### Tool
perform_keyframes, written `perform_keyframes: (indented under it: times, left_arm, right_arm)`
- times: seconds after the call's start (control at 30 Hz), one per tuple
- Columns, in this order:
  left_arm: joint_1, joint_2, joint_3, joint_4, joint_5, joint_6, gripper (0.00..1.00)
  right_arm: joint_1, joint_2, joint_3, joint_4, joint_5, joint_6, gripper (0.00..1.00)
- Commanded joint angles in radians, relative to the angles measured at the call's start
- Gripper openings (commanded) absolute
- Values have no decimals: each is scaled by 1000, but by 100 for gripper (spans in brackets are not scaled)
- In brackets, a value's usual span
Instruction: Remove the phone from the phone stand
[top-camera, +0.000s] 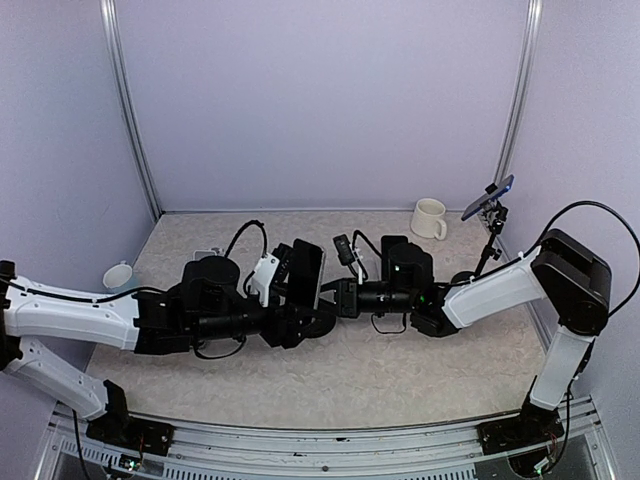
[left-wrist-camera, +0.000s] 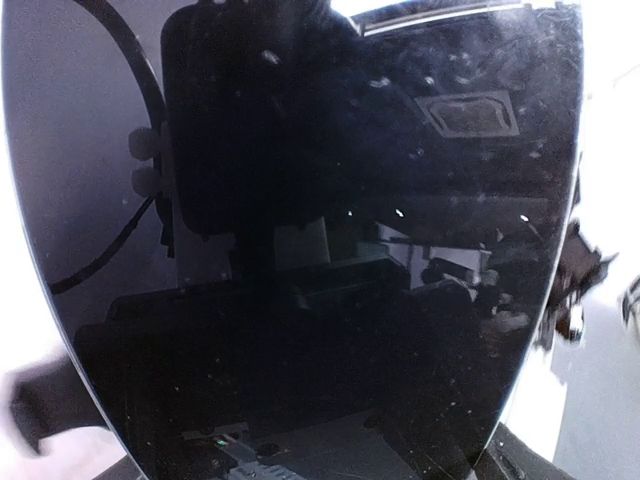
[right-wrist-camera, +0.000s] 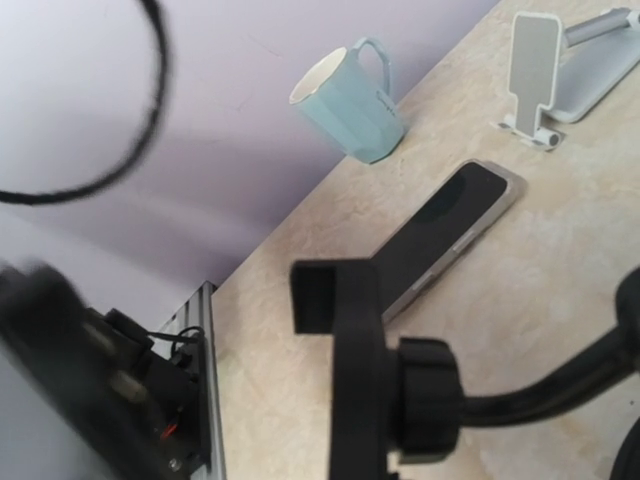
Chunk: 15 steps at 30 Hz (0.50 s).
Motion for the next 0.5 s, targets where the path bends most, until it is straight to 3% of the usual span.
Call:
perform_keyframes:
  times: [0.0, 0.17, 0.3, 0.47]
  left_arm:
    - [13, -143, 32, -55, -139, -51, 28]
    - [63, -228, 14, -345, -311, -228, 28]
    - [156, -237, -49, -467, -266, -345, 29]
    - [199, -112, -25, -540, -251, -394, 31]
  right_arm:
    - [-16, -12, -1, -96, 89, -35, 0]
    - [-27, -11, -2, -96, 93, -44, 0]
    - [-40, -20, 0, -97, 84, -51, 0]
    - [-51, -41, 2, -109, 78, -70, 0]
